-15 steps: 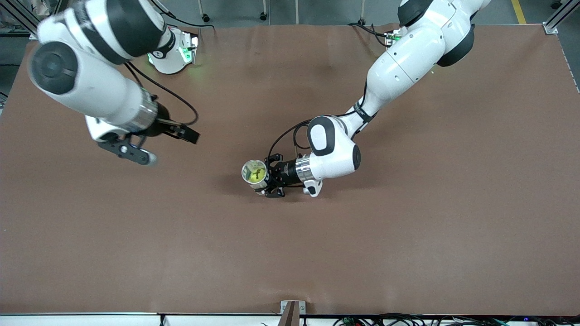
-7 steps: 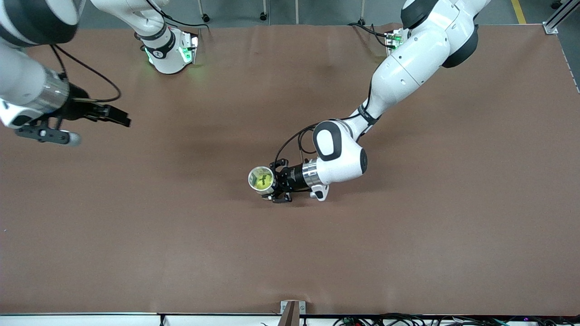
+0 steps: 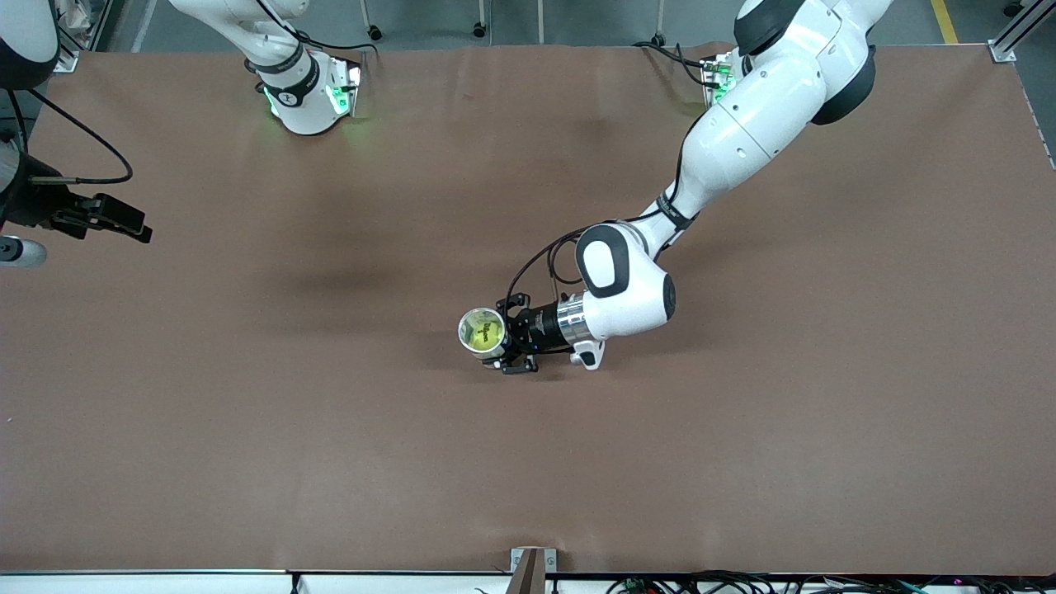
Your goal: Insert tennis ball vertically with right arm
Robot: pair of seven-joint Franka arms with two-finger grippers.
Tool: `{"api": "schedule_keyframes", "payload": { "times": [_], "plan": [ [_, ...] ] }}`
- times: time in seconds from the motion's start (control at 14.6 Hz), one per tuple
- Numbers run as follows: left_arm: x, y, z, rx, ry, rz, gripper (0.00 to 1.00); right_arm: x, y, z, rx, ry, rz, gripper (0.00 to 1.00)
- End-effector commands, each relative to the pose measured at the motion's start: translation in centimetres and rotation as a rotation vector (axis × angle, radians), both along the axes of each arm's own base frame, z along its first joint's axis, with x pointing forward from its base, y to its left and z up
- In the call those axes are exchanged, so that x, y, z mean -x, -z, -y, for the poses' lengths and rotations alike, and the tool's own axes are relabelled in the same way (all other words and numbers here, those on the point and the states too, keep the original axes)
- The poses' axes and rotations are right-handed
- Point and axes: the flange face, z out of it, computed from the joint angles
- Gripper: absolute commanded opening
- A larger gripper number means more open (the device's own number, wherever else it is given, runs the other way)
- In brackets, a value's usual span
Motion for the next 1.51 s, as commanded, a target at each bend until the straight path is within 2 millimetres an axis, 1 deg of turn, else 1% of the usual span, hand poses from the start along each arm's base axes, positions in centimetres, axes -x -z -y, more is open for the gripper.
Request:
{"api": "schedule_keyframes", "payload": {
  "times": [0.0, 0.07, 0.14, 0.21, 0.27, 0.34, 0.48, 0.75, 1.03, 1.3, 1.44],
  "plan": [
    [0.8, 0.6, -0.4, -0.002, 0.005, -0.012, 0.75, -1.2, -2.7, -0.2, 0.02, -0.011, 0.055, 1.0],
    [1.1, 0.9, -0.5, -0.007, 0.01, -0.016, 0.75, -1.9, -3.3, -0.4, 0.019, -0.014, 0.072, 1.0],
    [1.4, 1.1, -0.4, -0.011, 0.017, -0.018, 0.8, -2.5, -3.9, -0.7, 0.022, -0.018, 0.086, 1.0],
    [1.3, 1.2, -0.7, -0.009, 0.019, -0.012, 1.0, -2.7, -4.6, -0.7, 0.023, -0.017, 0.105, 1.0],
    [1.3, 0.9, -0.8, 0.0, 0.023, -0.004, 1.0, -2.7, -5.0, -0.7, 0.019, -0.015, 0.116, 1.0],
    [1.3, 0.9, -0.8, 0.005, 0.025, -0.005, 1.0, -3.1, -4.5, -0.5, 0.016, -0.012, 0.108, 1.0],
    [1.5, 0.9, -0.7, 0.004, 0.028, -0.007, 1.0, -3.4, -5.4, -0.6, 0.019, -0.015, 0.129, 1.0],
    [1.7, 0.8, -1.1, -0.003, 0.032, -0.009, 1.0, -3.4, -5.7, -0.8, 0.026, -0.027, 0.135, 1.0],
    [1.8, 0.7, -1.3, -0.008, 0.035, -0.004, 1.0, -3.4, -5.8, -0.4, 0.03, -0.019, 0.141, 1.0],
    [1.5, 0.4, -1.4, -0.007, 0.031, 0.002, 1.0, -3.4, -5.9, -0.8, 0.029, -0.028, 0.143, 1.0],
    [1.3, 0.1, -1.4, -0.007, 0.031, 0.009, 1.0, -3.4, -6.5, -0.7, 0.029, -0.027, 0.155, 1.0]
  ]
}}
